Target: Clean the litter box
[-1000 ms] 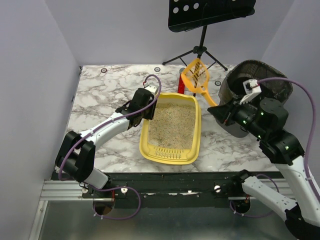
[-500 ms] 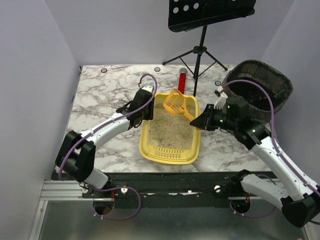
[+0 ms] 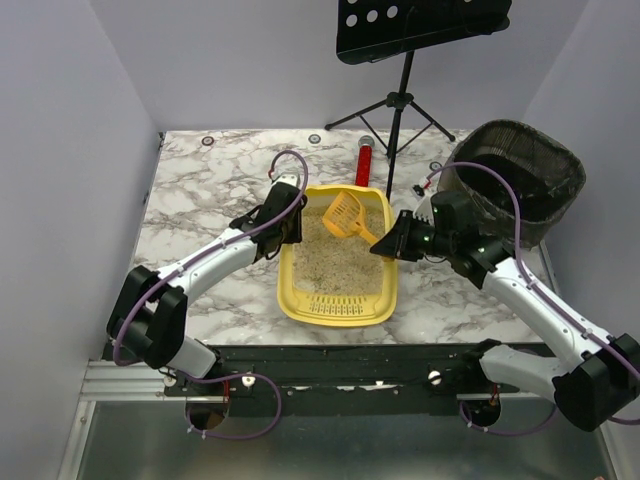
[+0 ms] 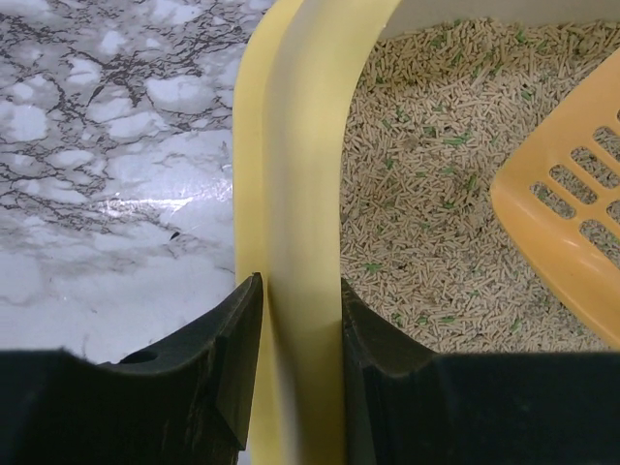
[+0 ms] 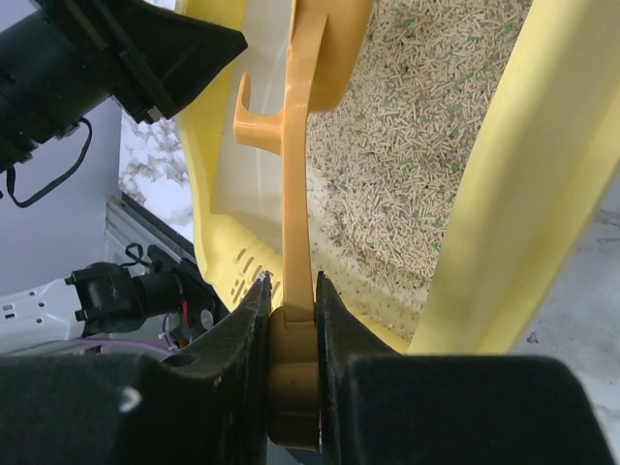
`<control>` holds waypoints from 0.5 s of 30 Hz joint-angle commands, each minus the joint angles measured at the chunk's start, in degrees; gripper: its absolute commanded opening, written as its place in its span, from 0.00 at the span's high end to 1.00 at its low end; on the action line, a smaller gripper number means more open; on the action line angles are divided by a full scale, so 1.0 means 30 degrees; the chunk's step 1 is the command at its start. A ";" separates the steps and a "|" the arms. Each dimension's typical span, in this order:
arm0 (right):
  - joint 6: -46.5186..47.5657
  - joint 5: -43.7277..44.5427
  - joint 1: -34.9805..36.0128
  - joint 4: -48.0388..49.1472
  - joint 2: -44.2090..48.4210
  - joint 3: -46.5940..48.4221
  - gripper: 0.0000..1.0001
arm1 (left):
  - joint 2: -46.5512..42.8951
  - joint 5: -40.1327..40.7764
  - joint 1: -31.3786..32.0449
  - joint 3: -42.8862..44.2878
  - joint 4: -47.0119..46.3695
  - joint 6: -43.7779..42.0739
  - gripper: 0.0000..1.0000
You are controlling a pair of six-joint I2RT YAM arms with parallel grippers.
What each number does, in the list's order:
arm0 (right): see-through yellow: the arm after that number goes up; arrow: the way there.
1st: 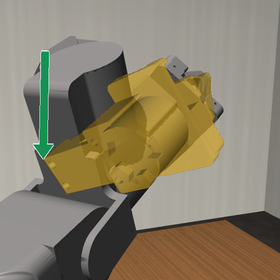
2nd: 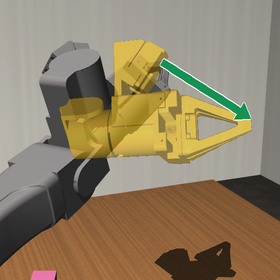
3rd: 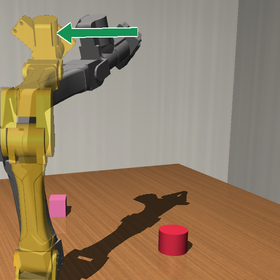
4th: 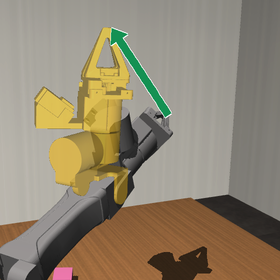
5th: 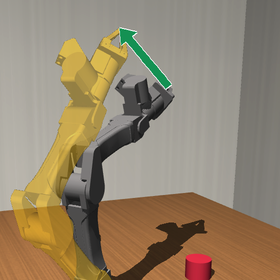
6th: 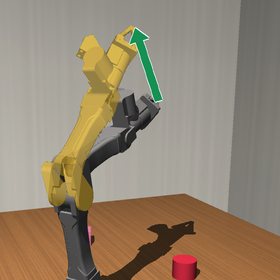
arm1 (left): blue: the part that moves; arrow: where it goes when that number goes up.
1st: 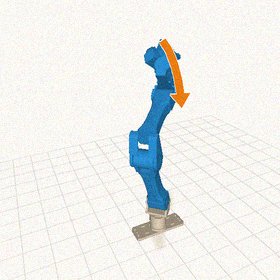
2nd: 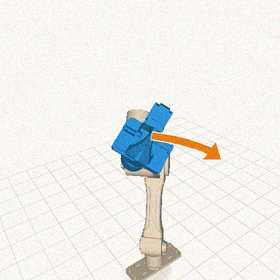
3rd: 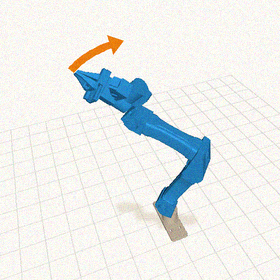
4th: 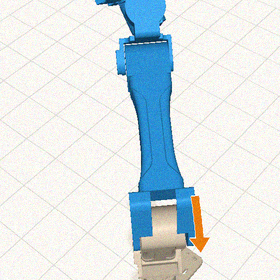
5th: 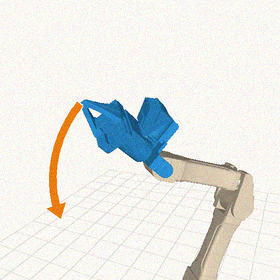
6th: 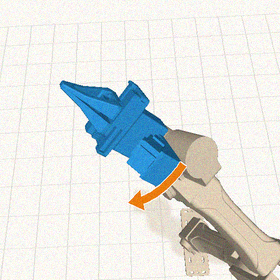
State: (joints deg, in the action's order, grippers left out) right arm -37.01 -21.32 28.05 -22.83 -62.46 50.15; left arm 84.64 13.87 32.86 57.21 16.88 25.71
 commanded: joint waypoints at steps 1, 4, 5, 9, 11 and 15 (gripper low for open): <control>0.0004 -0.0187 0.0024 0.1632 -0.0362 -0.0281 0.99 | -0.0674 0.1412 -0.0144 -0.0466 0.1960 0.0334 0.58; -0.0054 -0.0509 0.0024 0.2160 -0.0800 -0.0253 0.99 | -0.0821 0.1237 -0.0144 -0.0584 0.1872 0.0481 0.58; -0.0025 -0.0597 0.0024 0.2393 -0.0918 -0.0223 0.99 | -0.0908 0.1208 -0.0143 -0.0613 0.1843 0.0510 0.58; 0.0004 -0.0657 0.0024 0.2717 -0.1475 -0.0018 0.99 | -0.1084 0.1354 -0.0114 -0.0642 0.1989 0.0890 0.58; 0.0150 -0.0628 0.0024 0.2747 -0.1709 0.0070 0.99 | -0.1230 0.1412 -0.0143 -0.0730 0.1989 0.1008 0.58; 0.0209 -0.0657 0.0024 0.2747 -0.1915 0.0070 0.99 | -0.1553 0.1676 -0.0114 -0.0906 0.2164 0.1243 0.58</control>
State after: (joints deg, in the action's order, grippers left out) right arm -36.99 -22.46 28.08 -16.32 -67.48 50.00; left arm 82.52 15.07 32.86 56.01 19.22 28.29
